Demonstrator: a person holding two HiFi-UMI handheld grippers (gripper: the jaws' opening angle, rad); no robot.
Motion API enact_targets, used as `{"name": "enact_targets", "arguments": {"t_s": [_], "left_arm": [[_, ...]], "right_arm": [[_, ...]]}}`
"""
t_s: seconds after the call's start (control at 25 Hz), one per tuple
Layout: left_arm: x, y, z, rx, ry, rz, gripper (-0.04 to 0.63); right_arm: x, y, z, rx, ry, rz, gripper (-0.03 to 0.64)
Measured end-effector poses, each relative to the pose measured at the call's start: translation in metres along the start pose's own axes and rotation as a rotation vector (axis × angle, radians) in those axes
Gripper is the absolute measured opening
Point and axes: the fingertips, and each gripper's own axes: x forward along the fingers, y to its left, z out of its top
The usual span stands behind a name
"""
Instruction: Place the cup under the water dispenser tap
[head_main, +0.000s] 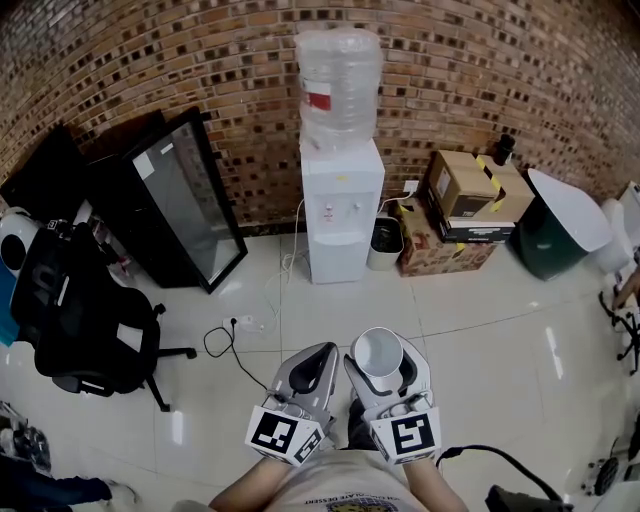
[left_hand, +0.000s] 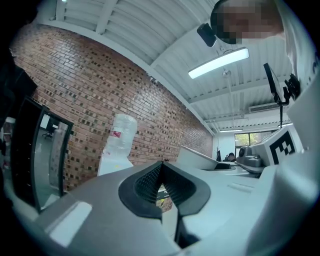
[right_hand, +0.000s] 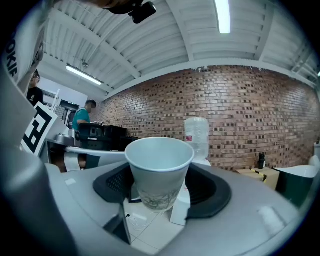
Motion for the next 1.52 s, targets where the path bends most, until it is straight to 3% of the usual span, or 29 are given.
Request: {"name": "enact_targets", "arguments": {"t_s": [0.84, 1.52], "left_arm": [[0.127, 0.041, -0.013, -0.001, 0.049, 0.011, -0.008], [0.228, 0.072, -0.017, 0.012, 0.057, 0.093, -0.008]], "right_arm": [[0.094, -0.095, -0.009, 0.018, 0.024, 0.038, 0.322], [0.166, -0.172, -0.008, 0.022, 0.012, 0.128, 0.322]]}}
